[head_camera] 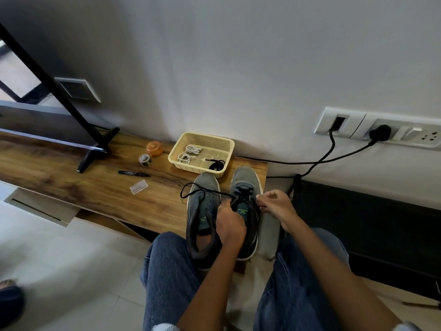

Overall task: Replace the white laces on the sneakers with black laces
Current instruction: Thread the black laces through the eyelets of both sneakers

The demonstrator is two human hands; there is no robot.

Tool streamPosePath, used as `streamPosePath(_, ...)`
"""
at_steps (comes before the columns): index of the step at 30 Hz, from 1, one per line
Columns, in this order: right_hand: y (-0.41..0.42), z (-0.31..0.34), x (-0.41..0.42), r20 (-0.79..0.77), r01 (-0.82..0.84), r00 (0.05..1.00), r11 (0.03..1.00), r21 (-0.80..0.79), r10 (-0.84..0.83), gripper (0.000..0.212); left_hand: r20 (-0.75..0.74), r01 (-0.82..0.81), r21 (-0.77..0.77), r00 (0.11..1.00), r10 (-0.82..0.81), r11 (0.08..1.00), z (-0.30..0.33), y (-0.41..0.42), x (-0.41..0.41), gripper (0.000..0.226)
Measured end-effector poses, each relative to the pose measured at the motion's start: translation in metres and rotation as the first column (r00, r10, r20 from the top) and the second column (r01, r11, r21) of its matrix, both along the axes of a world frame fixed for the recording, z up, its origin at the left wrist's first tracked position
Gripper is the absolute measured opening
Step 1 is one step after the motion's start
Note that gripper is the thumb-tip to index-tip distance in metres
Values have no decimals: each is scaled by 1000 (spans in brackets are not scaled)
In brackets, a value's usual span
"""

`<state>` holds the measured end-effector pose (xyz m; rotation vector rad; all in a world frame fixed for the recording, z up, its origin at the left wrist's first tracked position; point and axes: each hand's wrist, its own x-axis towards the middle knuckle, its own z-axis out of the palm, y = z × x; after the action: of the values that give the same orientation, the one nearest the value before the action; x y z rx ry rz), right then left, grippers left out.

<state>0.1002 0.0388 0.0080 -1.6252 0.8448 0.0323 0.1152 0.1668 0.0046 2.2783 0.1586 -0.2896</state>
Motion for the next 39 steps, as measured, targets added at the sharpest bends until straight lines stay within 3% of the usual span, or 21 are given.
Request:
streamPosePath(3,1,-11,7,-18,-98,995,976,-195,96,24,28,28,5,999,-29,1000,-1,1,1,37)
streamPosePath(6,5,-14,10,4,-215,971,880,-423,239,18,58,50,28,997,-51,998,-1,1,1,30)
streamPosePath(10,12,-16,10,2,-238,958,794,-560,288,11,28,46,94,998,-48,995,-2,1,6,25)
streamPosePath(14,13,-14,11,-37,-220,970,800,-558,241,10,11,9,129,1000,-10,992,-2,1,7,25)
streamPosePath(19,9,-17,5,39,-74,995,922,-380,96,6,11,-42,113,999,41,993,-3,-1,10,28)
streamPosePath(25,10,-21,3,67,13,998,945,-326,10,9,-8,-61,65,998,61,996,-2,-1,8,28)
streamPosePath(28,11,-27,0,105,4,994,956,-295,29,6,-75,-29,-87,997,22,996,-3,-1,14,31)
streamPosePath(30,16,-30,-3,152,15,988,961,-277,29,14,-213,-94,-301,977,29,949,2,-2,20,26)
streamPosePath(32,22,-33,-8,175,15,984,962,-274,34,28,-410,-266,-524,912,34,809,10,0,30,14)
streamPosePath(34,29,-36,-12,166,-29,983,955,-294,81,33,-485,-387,-622,873,52,681,15,4,41,14)
streamPosePath(39,36,-38,-18,117,-74,985,928,-364,125,32,-146,-286,-691,954,260,664,43,17,63,28)
